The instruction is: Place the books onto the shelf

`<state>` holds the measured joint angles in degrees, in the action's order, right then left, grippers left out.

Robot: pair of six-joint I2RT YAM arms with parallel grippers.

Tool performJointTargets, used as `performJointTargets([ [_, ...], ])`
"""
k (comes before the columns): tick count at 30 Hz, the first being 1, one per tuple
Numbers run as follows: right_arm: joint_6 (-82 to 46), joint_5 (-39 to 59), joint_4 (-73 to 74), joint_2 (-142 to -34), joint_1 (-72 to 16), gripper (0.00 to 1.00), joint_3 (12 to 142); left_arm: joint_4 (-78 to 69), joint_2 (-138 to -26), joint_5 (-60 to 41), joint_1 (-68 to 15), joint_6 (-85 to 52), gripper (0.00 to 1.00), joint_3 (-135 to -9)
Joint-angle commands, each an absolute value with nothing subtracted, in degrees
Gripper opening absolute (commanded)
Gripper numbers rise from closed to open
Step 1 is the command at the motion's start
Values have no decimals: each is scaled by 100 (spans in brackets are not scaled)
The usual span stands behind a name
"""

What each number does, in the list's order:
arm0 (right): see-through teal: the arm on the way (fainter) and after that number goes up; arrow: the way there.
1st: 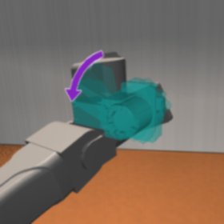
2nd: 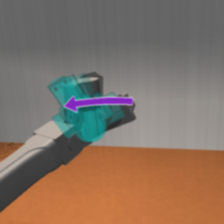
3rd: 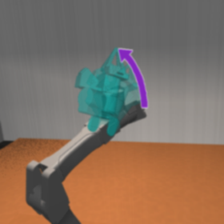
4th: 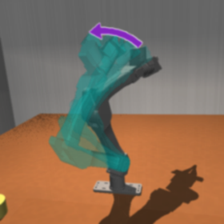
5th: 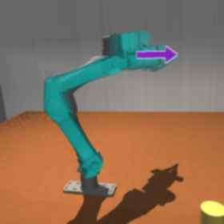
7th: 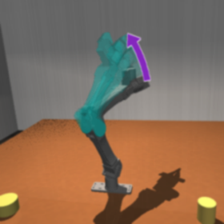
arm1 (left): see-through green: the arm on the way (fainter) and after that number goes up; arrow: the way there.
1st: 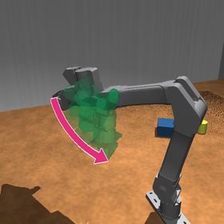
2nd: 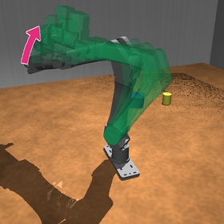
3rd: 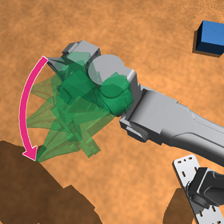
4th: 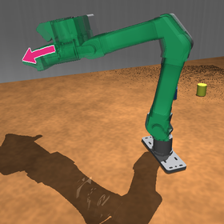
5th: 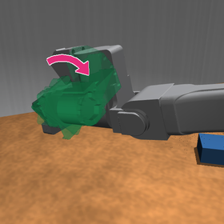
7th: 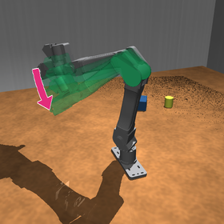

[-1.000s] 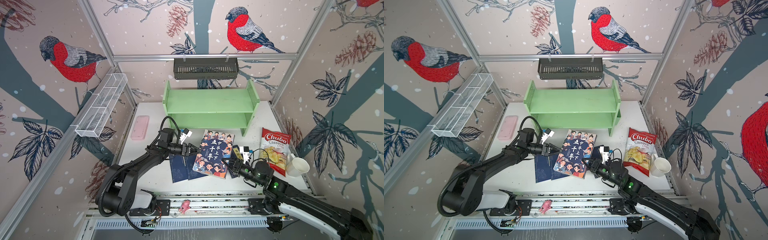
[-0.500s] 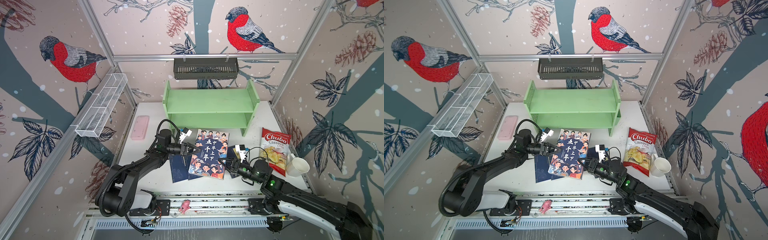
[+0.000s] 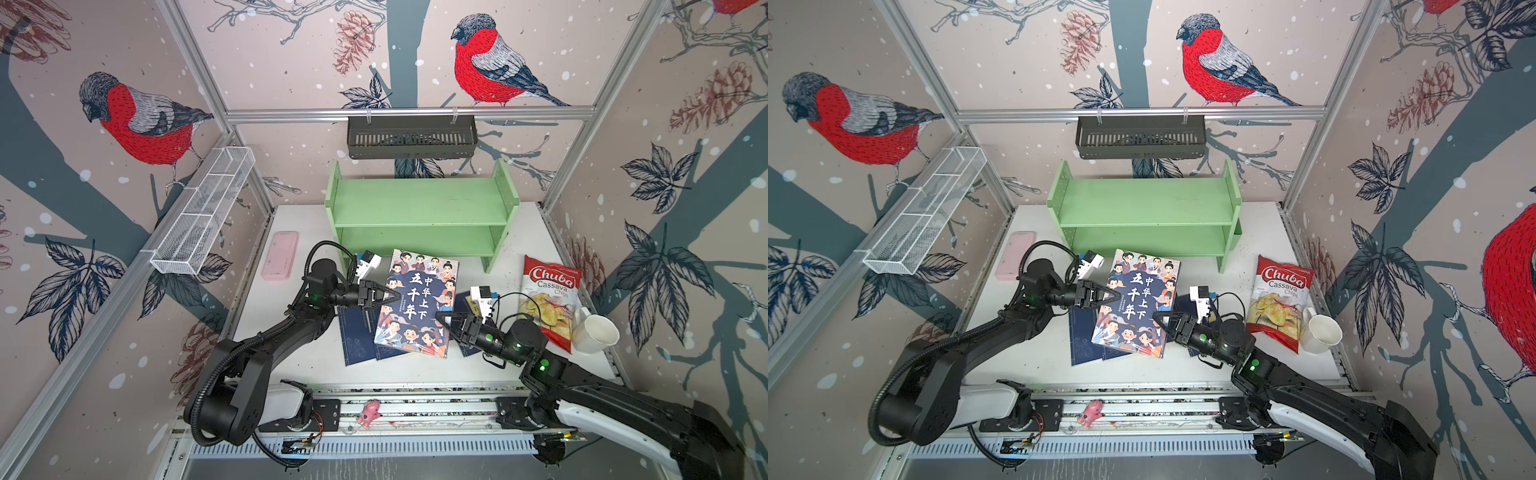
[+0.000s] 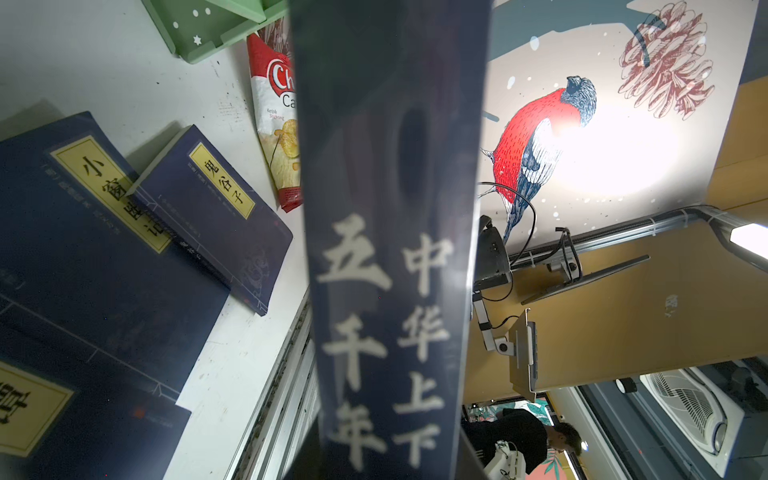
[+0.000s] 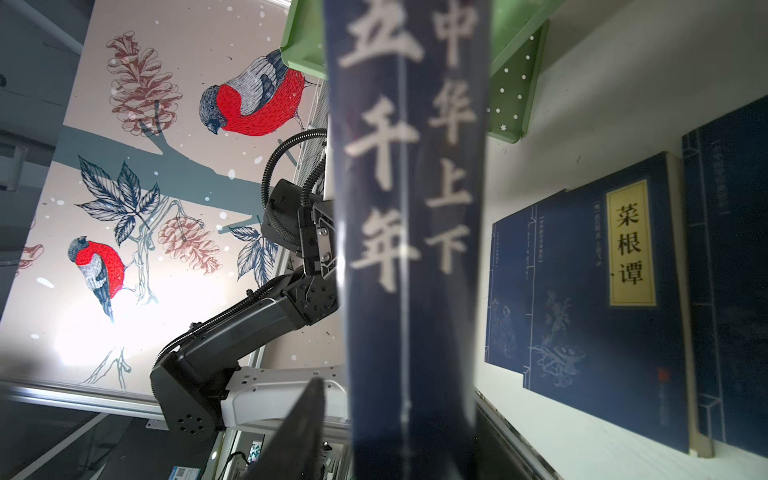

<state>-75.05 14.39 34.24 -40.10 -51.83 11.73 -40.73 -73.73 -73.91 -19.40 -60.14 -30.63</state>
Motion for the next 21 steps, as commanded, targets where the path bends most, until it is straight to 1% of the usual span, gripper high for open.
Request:
performJointTargets([
  [1, -7422, 1153, 3817, -3846, -5187, 83, 1197, -4364, -7156, -7626, -1944, -6005, 0, -3234],
  [4, -7404, 870, 3644, -3499, -5194, 97, 1077, -3768, -6939, -7480, -1947, -5765, 0, -3408],
  [5, -7430, 726, 3573, -3330, -5205, 100, 1007, -3656, -6849, -7426, -1943, -5712, 0, -3463],
  [7, -7470, 466, 3417, -3021, -5240, 100, 889, -3316, -6701, -7328, -1947, -5564, 0, -3583],
  [11, -7610, -59, 2922, -2476, -5425, 100, 704, -2012, -6426, -6864, -1944, -4896, 0, -3947],
  [14, -7766, -344, 2909, -2364, -5656, 100, 559, -1683, -6281, -6495, -1949, -4922, 0, -4057],
  [21, -7892, -951, 2765, -2397, -6181, 100, 562, -2191, -6126, -6225, -1852, -5857, 0, -4121],
])
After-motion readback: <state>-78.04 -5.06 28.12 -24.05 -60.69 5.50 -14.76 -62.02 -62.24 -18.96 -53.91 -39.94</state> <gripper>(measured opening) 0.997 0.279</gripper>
